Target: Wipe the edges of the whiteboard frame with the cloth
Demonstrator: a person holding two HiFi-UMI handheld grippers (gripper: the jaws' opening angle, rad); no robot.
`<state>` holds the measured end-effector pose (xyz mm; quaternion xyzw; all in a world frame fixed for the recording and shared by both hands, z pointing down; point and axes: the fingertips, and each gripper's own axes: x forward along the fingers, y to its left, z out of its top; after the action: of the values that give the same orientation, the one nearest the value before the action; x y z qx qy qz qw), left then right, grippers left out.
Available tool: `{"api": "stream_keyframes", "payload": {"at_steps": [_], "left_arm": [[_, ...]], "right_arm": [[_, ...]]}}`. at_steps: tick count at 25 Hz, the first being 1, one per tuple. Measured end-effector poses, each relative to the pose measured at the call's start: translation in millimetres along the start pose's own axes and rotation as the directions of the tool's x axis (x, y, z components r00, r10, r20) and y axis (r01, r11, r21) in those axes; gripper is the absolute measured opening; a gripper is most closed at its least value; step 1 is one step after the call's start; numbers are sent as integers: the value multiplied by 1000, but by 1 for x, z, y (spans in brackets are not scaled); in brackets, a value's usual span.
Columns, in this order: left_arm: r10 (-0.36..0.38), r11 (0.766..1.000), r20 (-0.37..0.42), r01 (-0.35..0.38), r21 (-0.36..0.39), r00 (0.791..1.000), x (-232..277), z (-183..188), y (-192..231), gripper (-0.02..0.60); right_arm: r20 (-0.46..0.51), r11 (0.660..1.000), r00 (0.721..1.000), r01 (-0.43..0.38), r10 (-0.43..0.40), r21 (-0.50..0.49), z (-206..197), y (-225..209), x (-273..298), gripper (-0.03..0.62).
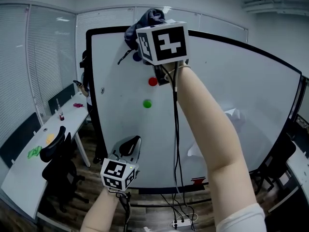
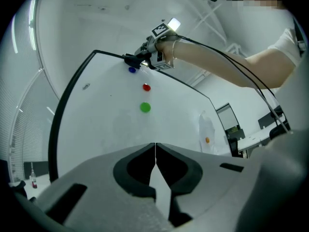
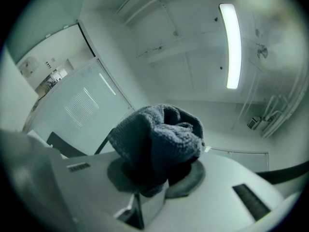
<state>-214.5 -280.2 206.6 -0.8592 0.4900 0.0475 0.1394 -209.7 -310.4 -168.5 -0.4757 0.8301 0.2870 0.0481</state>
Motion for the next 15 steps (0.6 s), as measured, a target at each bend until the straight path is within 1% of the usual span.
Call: {"api": "stream_keyframes", "payload": {"at_steps": [2,6,9,12,15], "left_arm": [[-4,1000,-17,3,-15,1000,7,-5,-16,20],[-41,998,-29,40,-39,999,18,-7,-49,20],[-62,997,-21,61,-40,998,17,-3,-57,20],[-88,995,-20,87,-43,996,13,-3,-61,20],[-133,991,-33,132,-37,991,10,-5,-68,20]], "right_arm": [[6,1000,1000,5,-5,-3,-4,-11,-7,69],[3,999,1000,27,-27,18,-12,-43,-25,69],[-1,998,999,47,-47,39,-17,-58,-34,69],[-21,996,996,85,-84,18,-21,-67,-41,69],[-31,994,993,113,-112,10,-25,-78,-48,69]]}}
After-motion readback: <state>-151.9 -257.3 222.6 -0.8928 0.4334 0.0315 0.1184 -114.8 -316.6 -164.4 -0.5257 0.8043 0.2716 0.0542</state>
